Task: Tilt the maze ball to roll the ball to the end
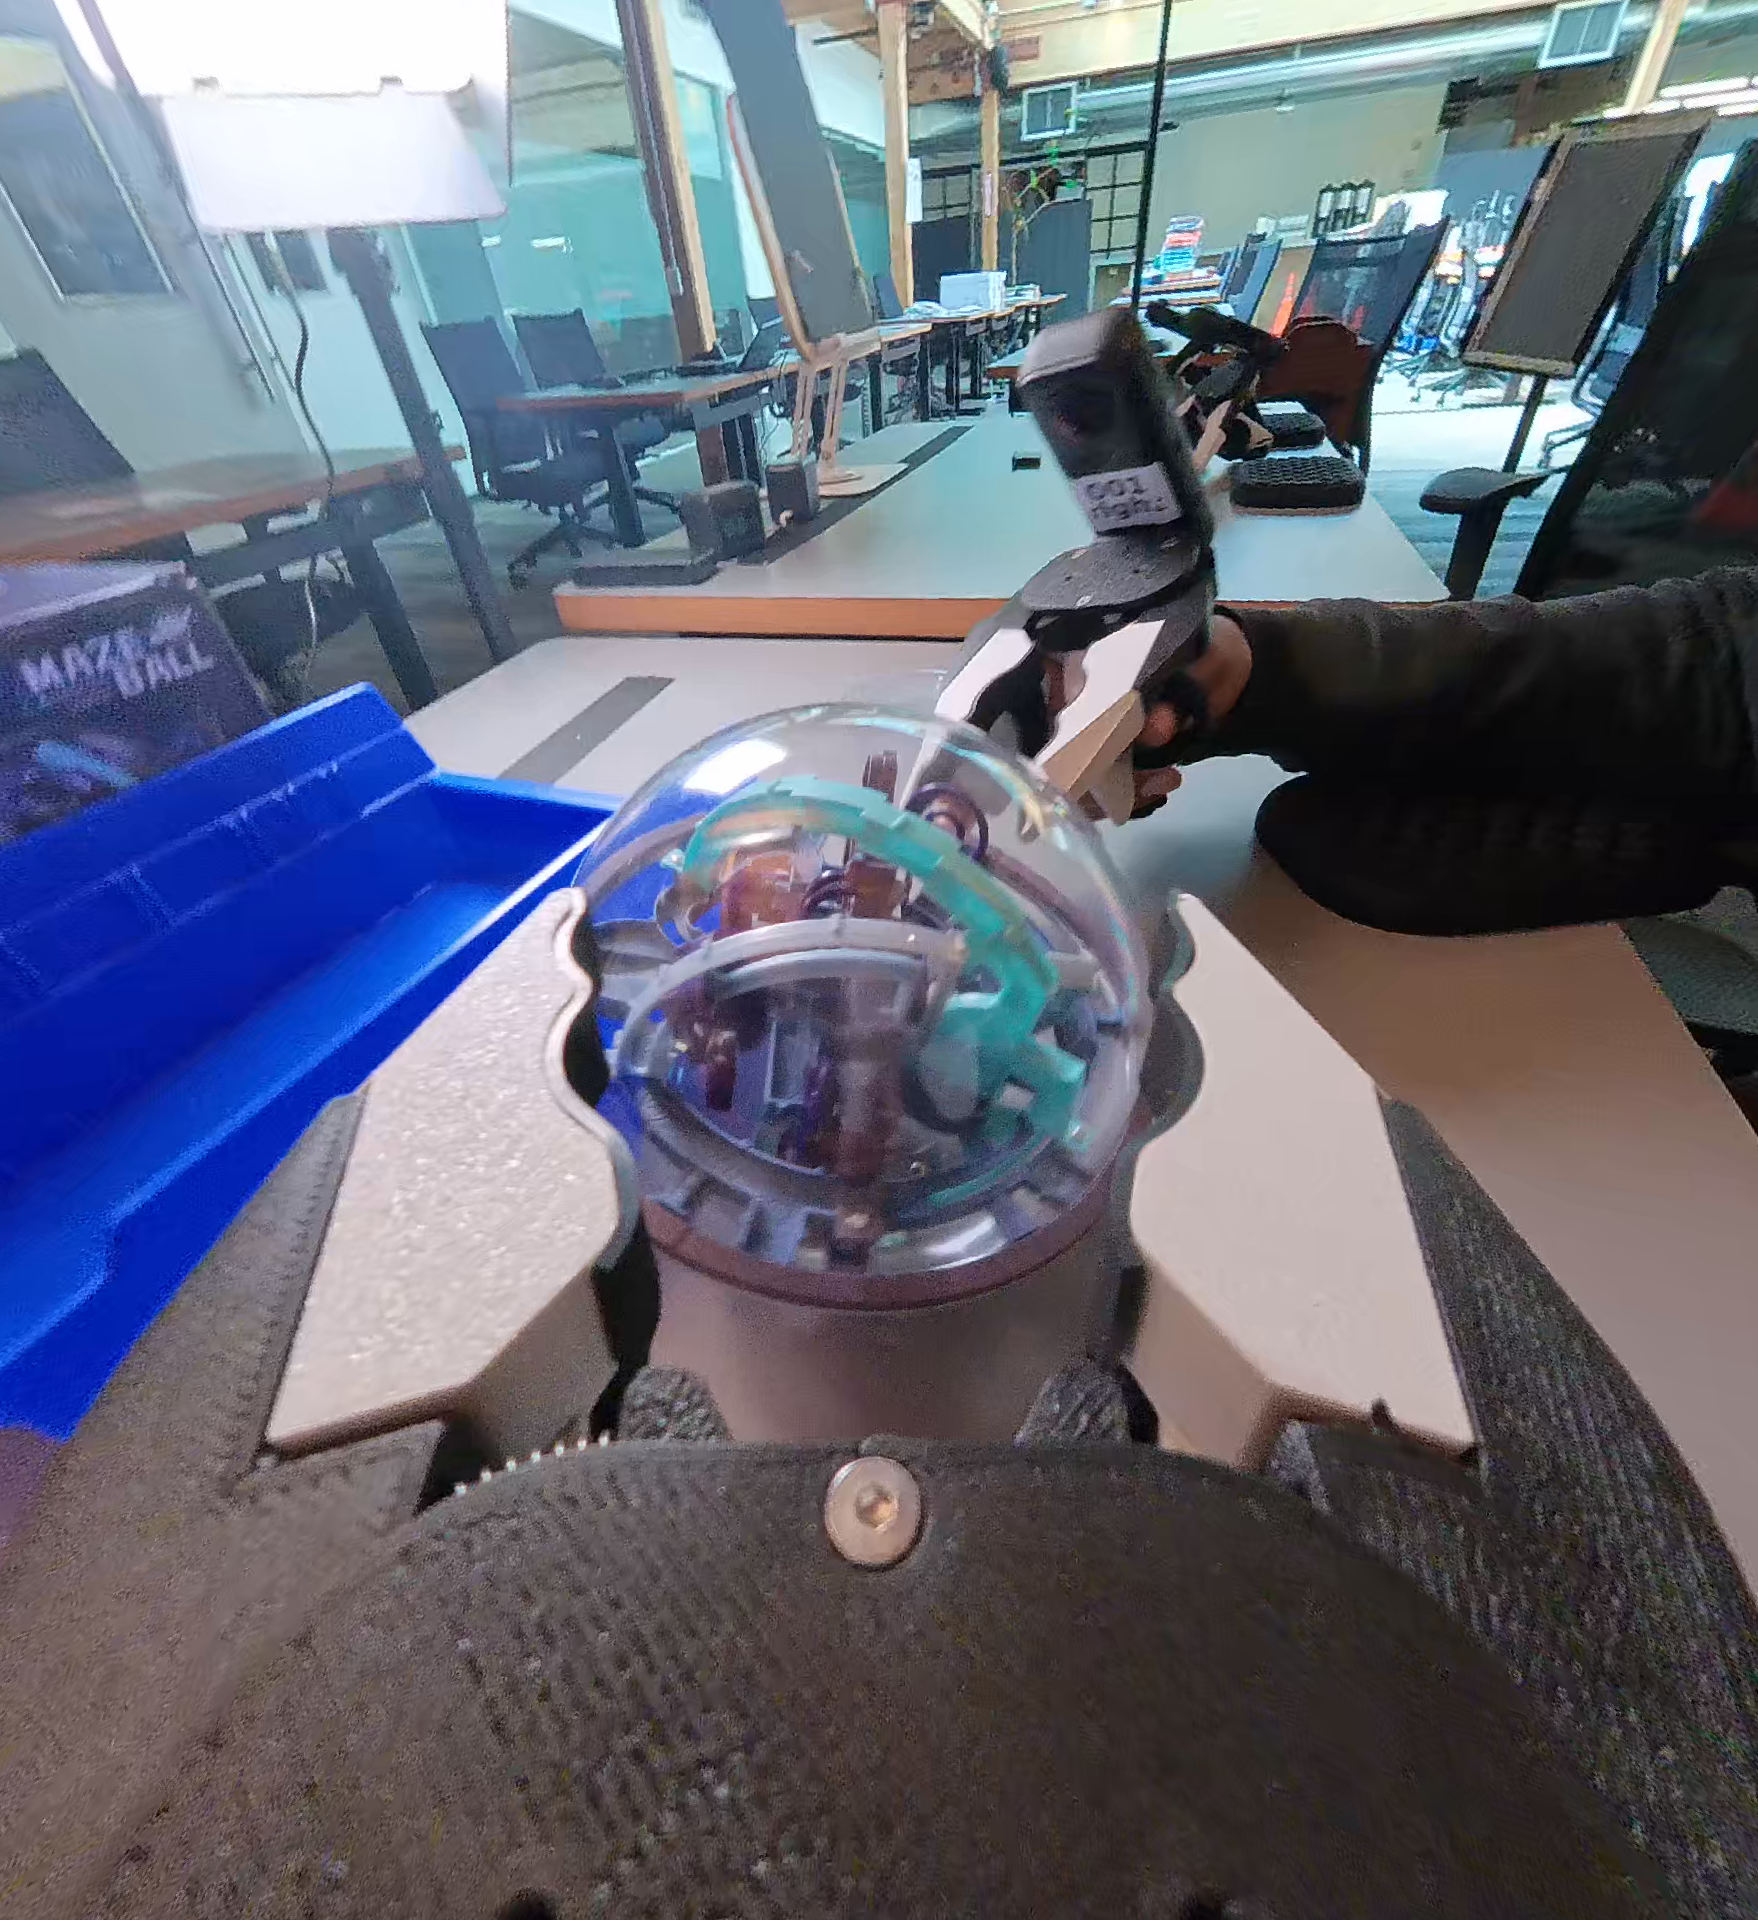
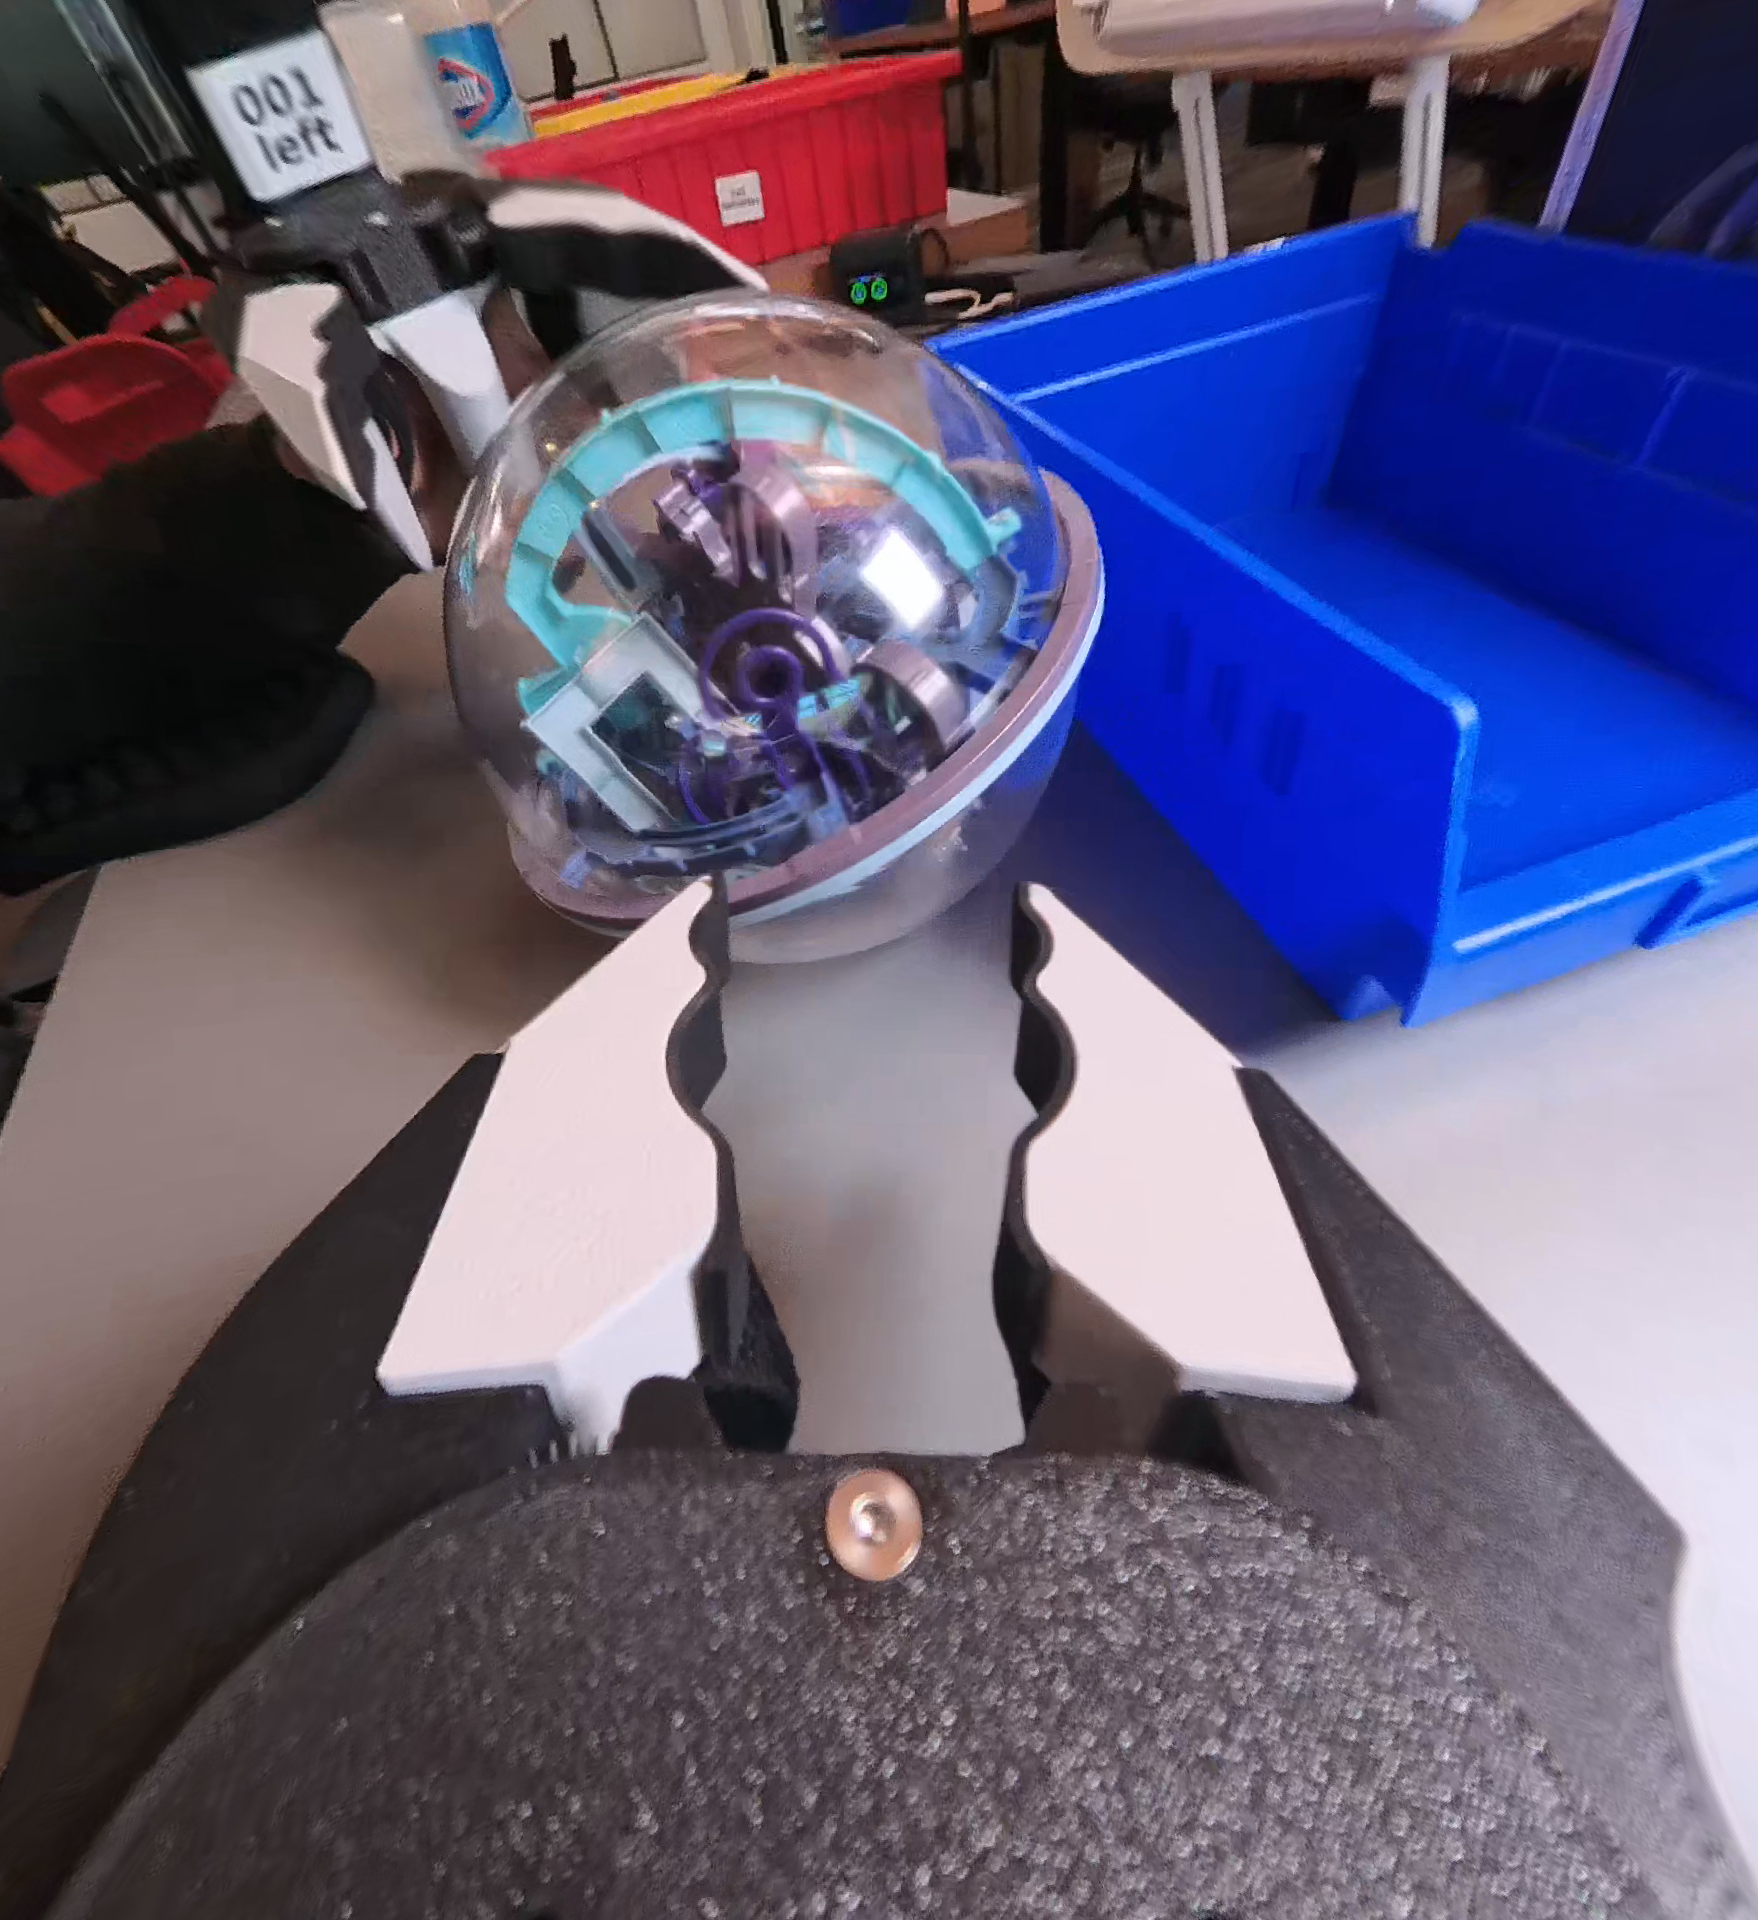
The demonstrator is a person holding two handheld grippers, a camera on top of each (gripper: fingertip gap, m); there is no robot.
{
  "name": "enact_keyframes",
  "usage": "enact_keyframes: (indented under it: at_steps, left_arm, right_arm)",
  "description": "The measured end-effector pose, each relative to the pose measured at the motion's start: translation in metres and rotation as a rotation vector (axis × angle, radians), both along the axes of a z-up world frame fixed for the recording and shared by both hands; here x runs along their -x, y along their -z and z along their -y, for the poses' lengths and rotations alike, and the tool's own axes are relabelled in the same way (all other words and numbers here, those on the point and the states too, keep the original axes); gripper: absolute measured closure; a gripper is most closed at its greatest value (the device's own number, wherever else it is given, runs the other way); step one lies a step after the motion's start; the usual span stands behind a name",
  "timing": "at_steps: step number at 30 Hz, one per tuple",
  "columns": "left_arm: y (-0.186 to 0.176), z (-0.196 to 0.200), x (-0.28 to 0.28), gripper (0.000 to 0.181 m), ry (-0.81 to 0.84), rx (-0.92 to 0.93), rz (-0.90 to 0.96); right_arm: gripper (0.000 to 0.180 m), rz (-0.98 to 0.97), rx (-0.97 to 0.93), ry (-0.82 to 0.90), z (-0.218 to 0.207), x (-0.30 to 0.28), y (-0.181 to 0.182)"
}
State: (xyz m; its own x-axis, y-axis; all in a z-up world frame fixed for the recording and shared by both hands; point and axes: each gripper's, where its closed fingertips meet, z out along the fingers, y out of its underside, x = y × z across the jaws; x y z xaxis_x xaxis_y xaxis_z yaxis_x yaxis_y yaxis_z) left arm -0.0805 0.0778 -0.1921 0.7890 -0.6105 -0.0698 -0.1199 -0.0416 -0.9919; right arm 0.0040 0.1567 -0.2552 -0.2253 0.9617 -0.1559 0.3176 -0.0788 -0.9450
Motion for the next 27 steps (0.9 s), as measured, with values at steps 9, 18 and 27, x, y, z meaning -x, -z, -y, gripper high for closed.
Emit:
enact_keyframes:
  at_steps: [9, 18, 27]
  left_arm:
    - [0.050, -0.012, 0.020, 0.046, -0.010, 0.149, -0.037]
    - [0.047, -0.009, 0.013, 0.047, -0.032, 0.166, -0.057]
    - [0.046, -0.008, 0.017, 0.047, -0.038, 0.212, 0.032]
  right_arm:
    - [0.093, -0.022, -0.323, 0.022, 0.018, 0.018, 0.011]
    - [0.101, -0.061, -0.318, -0.026, 0.041, 0.024, 0.012]
    - [0.097, -0.120, -0.275, -0.003, 0.035, 0.022, -0.001]
